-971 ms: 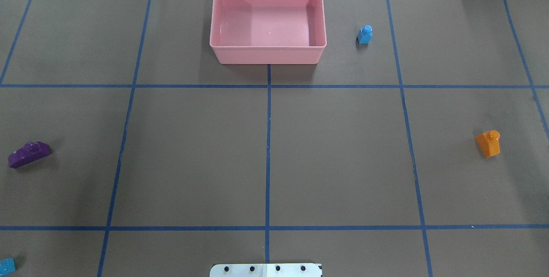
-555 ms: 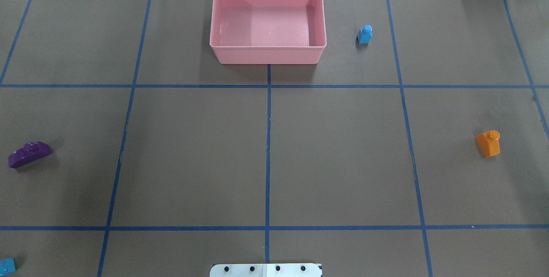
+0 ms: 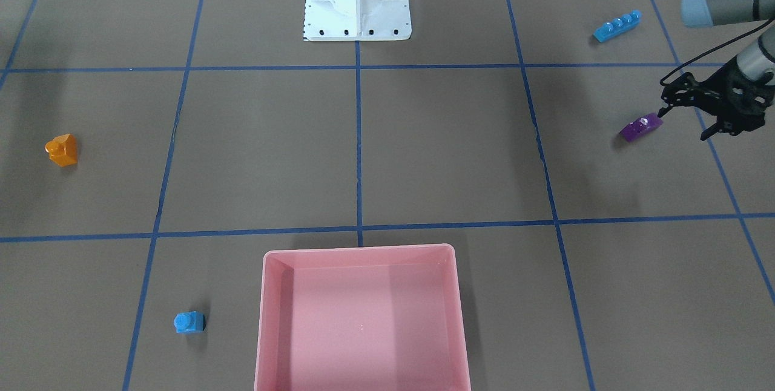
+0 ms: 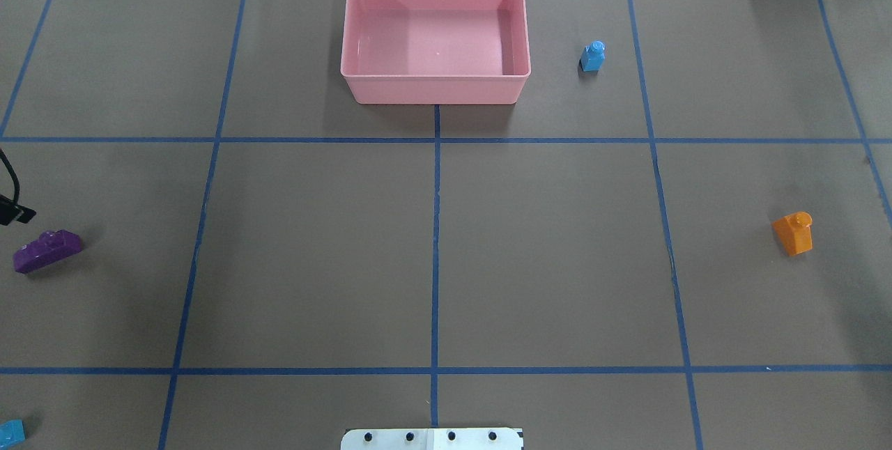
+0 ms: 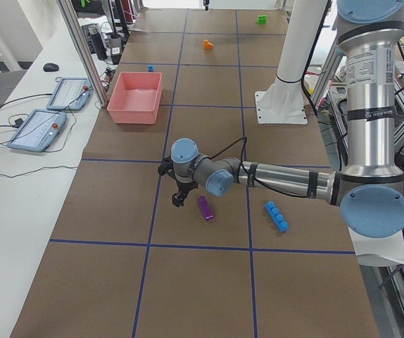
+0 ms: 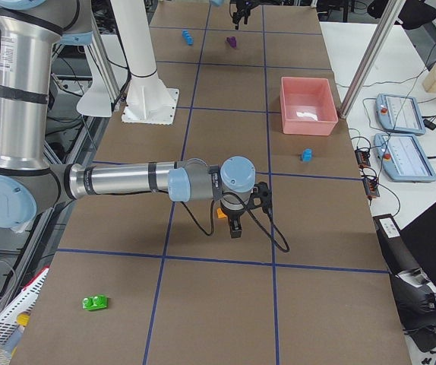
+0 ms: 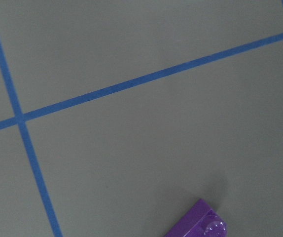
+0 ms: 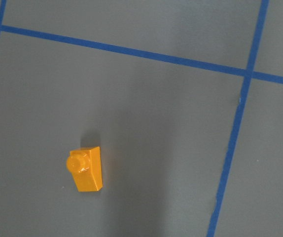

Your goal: Put all blocks into box

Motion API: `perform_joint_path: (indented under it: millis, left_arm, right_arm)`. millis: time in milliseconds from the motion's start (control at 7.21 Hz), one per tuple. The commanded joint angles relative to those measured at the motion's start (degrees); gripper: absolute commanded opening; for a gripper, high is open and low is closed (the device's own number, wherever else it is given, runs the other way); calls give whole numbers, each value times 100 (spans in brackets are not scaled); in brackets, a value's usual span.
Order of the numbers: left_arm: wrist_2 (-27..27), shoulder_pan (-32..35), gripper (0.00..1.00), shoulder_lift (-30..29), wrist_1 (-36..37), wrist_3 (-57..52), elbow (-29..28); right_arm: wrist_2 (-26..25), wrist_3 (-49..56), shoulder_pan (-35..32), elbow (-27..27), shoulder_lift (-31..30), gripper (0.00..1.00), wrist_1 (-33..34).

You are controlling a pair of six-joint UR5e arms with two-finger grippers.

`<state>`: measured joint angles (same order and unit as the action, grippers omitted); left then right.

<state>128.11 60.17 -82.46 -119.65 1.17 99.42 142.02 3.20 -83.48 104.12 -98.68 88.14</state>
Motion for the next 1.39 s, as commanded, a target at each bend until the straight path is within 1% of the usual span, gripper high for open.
perform_joint_path:
  millis: [0, 555, 694, 833, 971, 1110, 1249]
  left_arm:
    - [-506, -524, 99, 116, -296, -579, -72]
    - [-612, -963, 98, 134, -287, -565, -282]
    - [-612, -990, 79, 125, -252, -582, -309]
    - [-621, -1007, 21, 108, -234, -591, -327]
    - [-612, -999, 0, 90, -234, -582, -362]
    - [-560, -973, 0, 64, -234, -521, -241]
    - [-542, -964, 0, -93, -78, -164, 39]
  right_arm:
    - [10, -21, 305, -15, 15, 100, -358]
    - [-25, -21, 454, -41, 41, 100, -359]
    - [-25, -30, 525, -50, 41, 100, -359]
    - [-34, -39, 638, -59, 59, 100, -359]
    - [-34, -56, 700, -120, 102, 100, -359]
    - [-25, -161, 788, -155, 129, 100, -359]
    - [-43, -205, 911, -190, 147, 100, -368]
